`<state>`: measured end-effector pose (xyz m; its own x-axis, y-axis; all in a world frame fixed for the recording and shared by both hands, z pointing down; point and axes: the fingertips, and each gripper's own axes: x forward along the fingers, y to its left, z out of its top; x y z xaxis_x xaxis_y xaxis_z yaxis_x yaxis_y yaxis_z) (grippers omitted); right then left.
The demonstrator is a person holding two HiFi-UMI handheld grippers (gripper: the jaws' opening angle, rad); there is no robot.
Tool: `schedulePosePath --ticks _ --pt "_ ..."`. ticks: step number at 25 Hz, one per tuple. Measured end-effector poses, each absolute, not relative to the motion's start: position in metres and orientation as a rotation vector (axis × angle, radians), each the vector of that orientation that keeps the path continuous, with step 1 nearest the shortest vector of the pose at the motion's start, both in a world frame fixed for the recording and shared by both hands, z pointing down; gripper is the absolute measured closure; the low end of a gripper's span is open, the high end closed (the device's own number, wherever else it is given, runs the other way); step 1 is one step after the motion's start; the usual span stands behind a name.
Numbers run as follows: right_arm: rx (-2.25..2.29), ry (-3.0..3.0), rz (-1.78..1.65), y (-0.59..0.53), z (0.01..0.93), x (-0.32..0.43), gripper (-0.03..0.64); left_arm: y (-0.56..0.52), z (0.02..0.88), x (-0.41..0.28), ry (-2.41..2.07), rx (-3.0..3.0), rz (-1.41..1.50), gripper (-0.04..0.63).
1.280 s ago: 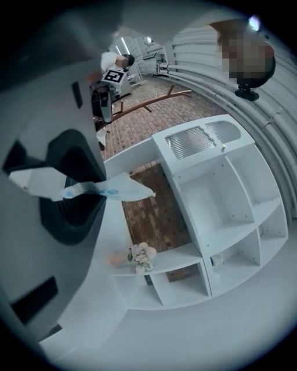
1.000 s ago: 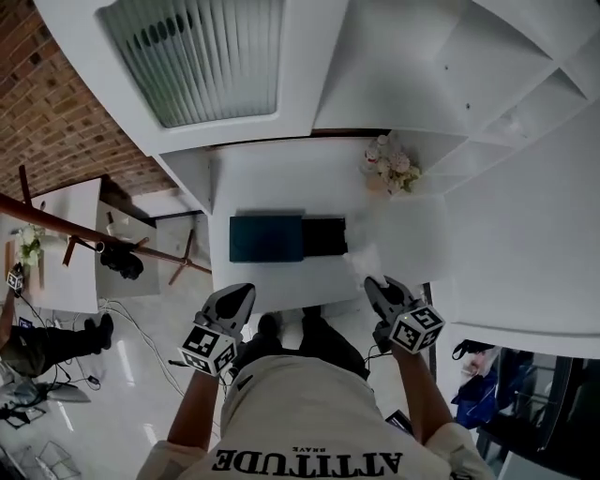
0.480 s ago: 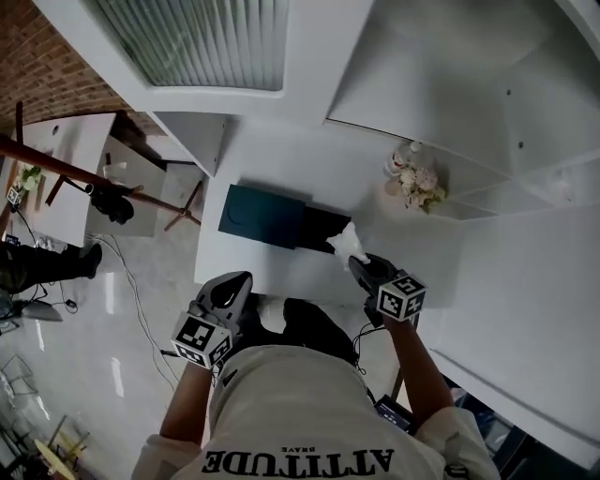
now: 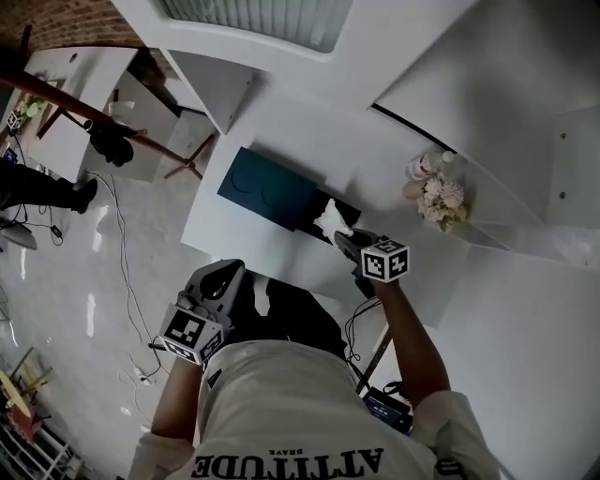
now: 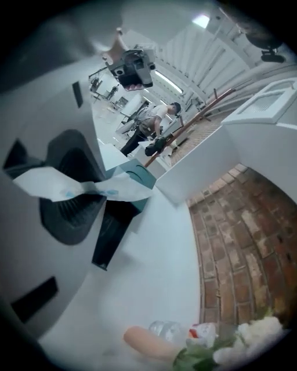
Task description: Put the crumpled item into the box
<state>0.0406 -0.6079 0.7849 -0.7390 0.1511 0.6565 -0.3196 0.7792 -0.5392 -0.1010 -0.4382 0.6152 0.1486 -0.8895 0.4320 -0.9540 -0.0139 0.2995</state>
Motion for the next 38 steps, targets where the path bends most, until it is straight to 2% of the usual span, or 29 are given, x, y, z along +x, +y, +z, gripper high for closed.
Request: schedulePosePath --ticks 13,23,24,27,29,38 --pt "0.007 -1.911 0.931 -0.609 0.862 0.014 0.549 -0.416 0.636 -0.115 -1.833 1.764 0.141 0.569" --pt "0.138 -1.858 0.763 -0.625 0.897 0.011 0.546 -0.416 0.649 -0.109 -1.833 1.721 0.143 0.569" --pt "0.153 -1.865 0.756 -0.626 0.898 0.011 0.534 -0.416 0.650 -0.108 -1.835 1.721 0.142 0.569" --pt "0.194 -1.876 0.752 -0.632 0.897 0.016 0.431 -0.417 0.649 -0.106 -1.838 1.729 0.150 0.569" --pt "0.217 -1.884 0.758 -0.636 0.894 0.023 0.398 -0.419 0.646 -0.103 -1.837 1.738 0.153 0.569" --pt "0.210 -2.035 0.822 -0.635 0.846 0.039 0.393 -0.422 0.628 -0.100 -1.857 1.794 0.173 0.569"
